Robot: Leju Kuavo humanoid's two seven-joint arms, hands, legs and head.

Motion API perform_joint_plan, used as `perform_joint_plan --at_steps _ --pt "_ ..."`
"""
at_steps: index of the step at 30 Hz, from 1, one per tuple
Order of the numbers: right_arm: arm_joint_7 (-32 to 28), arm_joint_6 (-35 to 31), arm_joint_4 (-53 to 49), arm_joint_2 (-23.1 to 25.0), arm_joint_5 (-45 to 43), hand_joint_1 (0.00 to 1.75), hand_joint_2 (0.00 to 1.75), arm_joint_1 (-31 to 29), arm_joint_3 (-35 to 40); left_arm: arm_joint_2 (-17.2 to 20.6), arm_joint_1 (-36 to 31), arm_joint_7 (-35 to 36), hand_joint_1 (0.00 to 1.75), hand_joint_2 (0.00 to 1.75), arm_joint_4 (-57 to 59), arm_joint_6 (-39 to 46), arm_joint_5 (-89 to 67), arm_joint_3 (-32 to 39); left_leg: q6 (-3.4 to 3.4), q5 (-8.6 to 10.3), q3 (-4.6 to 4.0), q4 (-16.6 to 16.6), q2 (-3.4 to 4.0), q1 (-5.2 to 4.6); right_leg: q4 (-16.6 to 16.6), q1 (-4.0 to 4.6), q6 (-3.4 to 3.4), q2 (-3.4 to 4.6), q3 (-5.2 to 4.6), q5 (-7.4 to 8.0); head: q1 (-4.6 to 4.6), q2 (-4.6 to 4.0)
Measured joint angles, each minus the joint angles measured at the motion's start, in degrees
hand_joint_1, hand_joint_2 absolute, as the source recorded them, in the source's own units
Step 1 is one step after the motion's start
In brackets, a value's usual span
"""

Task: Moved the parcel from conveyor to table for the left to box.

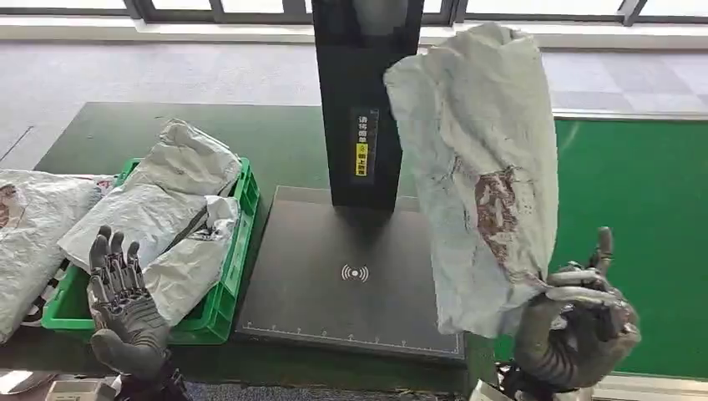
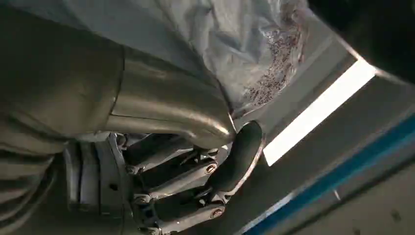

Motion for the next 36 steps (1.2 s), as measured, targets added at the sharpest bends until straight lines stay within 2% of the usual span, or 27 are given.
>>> perform_joint_plan --at_steps 8,16,21,24,27,31,36 --pt "0.1 0.0 -13.6 1.6 2.6 1.75 1.75 1.9 0.0 -0.2 -3.8 0.1 0.0 0.0 3.7 -2.6 -0.7 0.1 0.15 0.1 0.07 0.0 0.02 -0.15 0.0 -0.11 0.13 0.04 0.06 0.14 0.0 0.0" --pt "0.4 0.3 -15.6 0.6 -2.7 1.75 1.75 1.9 3.0 -0.6 -8.4 -0.1 0.0 0.0 10.4 -4.9 -1.5 -0.6 0.19 0.13 0.05 0.0 0.02 -0.16 0.0 -0.11 0.15 0.03 0.12 0.17 0.0 0.0" --pt "0.4 0.4 -8.1 -0.9 -11.2 1.75 1.75 -0.2 5.0 -0.6 -9.8 -0.1 0.0 0.0 12.5 -3.8 -0.2 -2.0 0.21 0.15 0.04 0.0 0.05 -0.16 0.0 -0.1 0.15 0.03 0.13 0.17 0.0 0.0" --pt "0.6 0.9 2.3 -2.9 -23.0 1.75 1.75 -3.1 6.8 -0.6 -10.0 -0.1 0.0 0.0 13.2 -2.7 0.0 -2.6 0.21 0.15 0.09 0.0 0.1 -0.16 0.0 -0.1 0.13 0.09 0.14 0.21 -0.02 0.0" --pt "0.5 7.5 13.8 -4.5 -32.3 1.75 1.75 -6.3 7.3 -0.5 -10.0 -0.1 0.0 0.0 13.8 -1.9 0.4 -3.2 0.23 0.19 0.09 0.0 0.07 -0.16 0.0 -0.1 0.14 0.06 0.13 0.23 -0.02 0.0" --pt "0.5 20.5 30.5 -4.7 -36.5 1.75 1.75 -8.8 3.9 -0.3 -9.9 -0.1 0.0 0.0 14.1 -1.1 1.0 -3.6 0.27 0.24 0.01 0.0 -0.13 -0.16 0.0 -0.11 0.17 -0.17 0.14 0.24 -0.02 0.0" --pt "0.5 22.0 40.6 -4.7 -37.2 1.75 1.75 -10.3 -0.2 0.0 -9.8 -0.1 0.0 0.0 14.1 -0.9 1.0 -3.8 0.22 0.26 -0.07 0.0 -0.26 -0.16 0.0 -0.11 0.17 -0.28 0.08 0.23 0.0 0.0"
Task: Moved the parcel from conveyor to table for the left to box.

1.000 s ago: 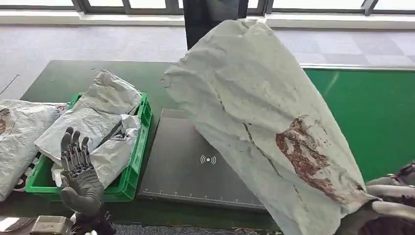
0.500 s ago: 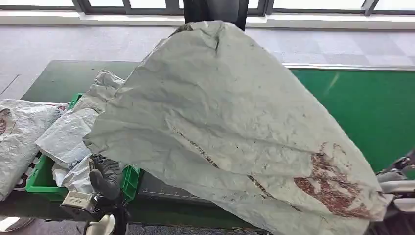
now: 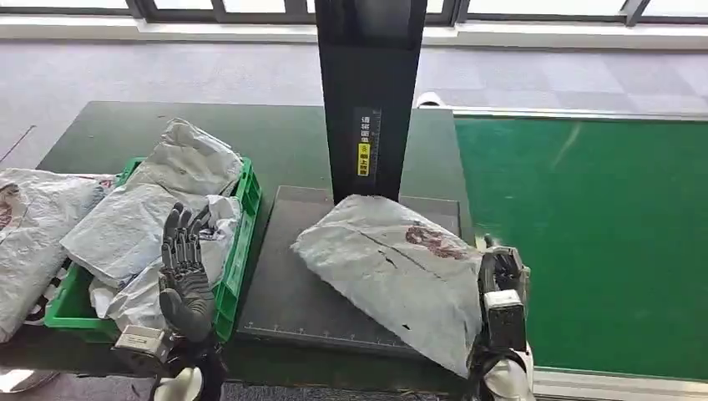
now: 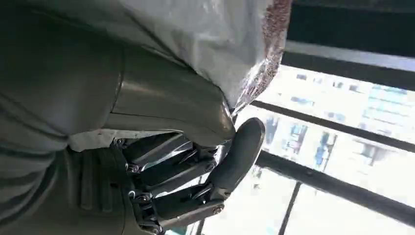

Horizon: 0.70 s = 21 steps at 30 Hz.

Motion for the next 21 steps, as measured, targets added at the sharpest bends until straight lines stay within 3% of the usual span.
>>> perform_joint_plan --at_steps 6,21 --pt "0.0 -1.2 5.9 0.3 0.1 1.75 1.75 0.5 -3.2 0.3 1.0 0.0 0.0 0.0 -0.3 1.6 0.2 -0.2 0.05 -0.07 -0.02 0.0 0.0 0.0 0.0 0.0 0.01 -0.01 -0.01 -0.09 0.0 0.0" --pt "-0.2 -1.0 9.3 2.9 3.7 1.75 1.75 4.2 -8.5 1.2 4.8 0.0 0.0 0.0 -3.2 3.9 1.1 -1.7 0.02 -0.1 -0.01 0.0 0.04 0.0 0.0 0.0 -0.01 0.04 -0.04 -0.1 0.0 0.0"
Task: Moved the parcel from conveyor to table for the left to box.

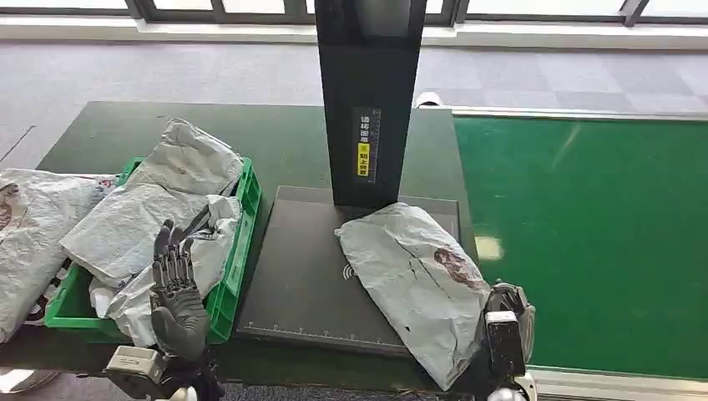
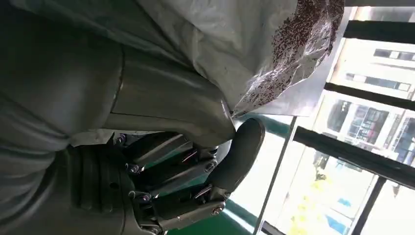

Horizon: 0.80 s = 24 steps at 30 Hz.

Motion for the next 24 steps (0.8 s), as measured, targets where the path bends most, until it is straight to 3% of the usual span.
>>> perform_joint_plan --at_steps 13,14,15,16,19,24 --pt "-0.1 0.0 0.9 0.4 -0.3 1.75 1.75 0.0 -0.2 0.5 0.1 0.0 0.0 0.0 0.0 0.0 0.0 -0.3 0.0 0.0 0.0 0.0 0.01 0.0 0.0 0.0 0.0 0.0 -0.01 0.0 -0.02 0.0" --pt "-0.1 -0.1 0.9 0.4 -1.0 1.4 1.75 0.1 -0.2 0.5 0.1 0.0 0.0 0.0 0.0 -0.3 -0.3 -0.3 0.0 0.0 0.0 0.0 0.01 0.0 0.0 0.0 0.0 0.0 -0.01 0.0 -0.02 0.0" --pt "-0.1 -0.1 1.1 0.4 -1.4 0.87 1.75 0.2 -0.2 0.5 0.1 0.0 0.0 0.0 0.0 -0.3 -0.5 -0.3 0.0 0.0 0.0 0.0 0.01 0.0 0.0 0.0 0.0 0.0 0.0 0.0 0.0 0.0" --pt "-0.1 -0.1 1.3 0.4 -1.4 0.8 1.75 0.3 -0.2 0.5 0.1 0.0 0.0 0.0 0.0 -0.3 -0.8 -0.3 0.0 0.0 0.0 0.0 0.01 0.0 0.0 0.0 0.0 0.0 0.0 0.0 -0.02 0.0" --pt "-0.1 1.9 1.8 0.4 -0.2 0.0 1.75 0.6 -0.2 0.4 0.1 0.0 0.0 0.0 0.0 1.1 -1.5 -0.3 0.0 0.0 0.0 0.0 0.01 0.0 0.0 0.0 0.0 -0.01 -0.01 0.0 0.0 0.0" --pt "-0.1 5.9 2.7 1.3 2.8 0.0 1.75 0.5 1.2 0.2 0.2 0.0 0.0 0.0 0.3 3.4 -1.0 -0.8 0.0 0.0 -0.01 0.0 0.01 0.0 0.0 0.02 0.0 0.0 0.0 0.0 0.0 0.0"
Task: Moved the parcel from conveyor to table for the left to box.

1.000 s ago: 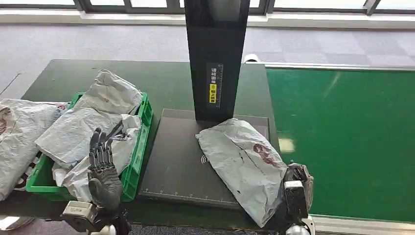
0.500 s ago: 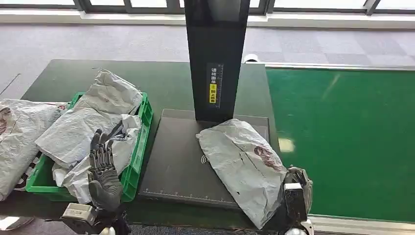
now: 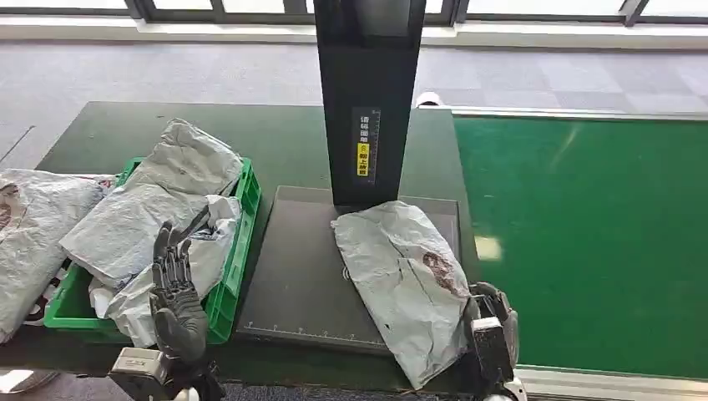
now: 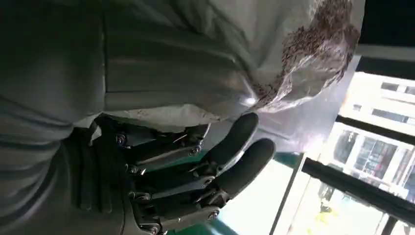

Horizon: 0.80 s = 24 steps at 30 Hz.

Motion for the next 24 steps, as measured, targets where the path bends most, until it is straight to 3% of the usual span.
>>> perform_joint_plan --at_steps 7,11,21,24 --pt "-0.1 3.1 -1.1 -0.3 -0.3 0.0 1.75 -0.1 5.1 -0.2 -0.6 0.1 0.0 0.0 0.7 2.2 1.4 -0.5 -0.36 -0.34 0.4 0.0 0.96 0.14 0.0 0.05 -0.26 0.98 0.01 0.09 -0.02 0.0" --pt "0.7 3.8 -7.3 -1.3 -1.6 0.0 1.75 2.2 10.1 -0.1 -3.6 0.4 0.0 0.0 2.2 3.0 2.8 -0.7 -0.4 -0.16 0.35 0.0 0.76 0.19 0.1 0.08 -0.33 0.67 -0.02 0.05 -0.02 0.0" --pt "0.2 5.0 -13.4 -2.1 -4.0 0.0 1.75 4.1 12.2 -0.1 -7.0 0.8 0.0 0.0 4.5 4.6 2.9 -1.8 -0.34 -0.11 0.25 0.0 0.61 0.09 0.1 0.14 -0.3 0.56 -0.01 0.03 0.0 0.0" --pt "0.5 4.8 -16.4 -2.1 -3.8 0.0 1.75 5.2 12.7 0.1 -8.1 0.3 0.0 0.0 5.4 1.3 3.6 -2.6 -0.33 -0.1 0.22 0.0 0.52 0.06 0.1 0.12 -0.3 0.53 -0.03 0.04 0.0 0.0"
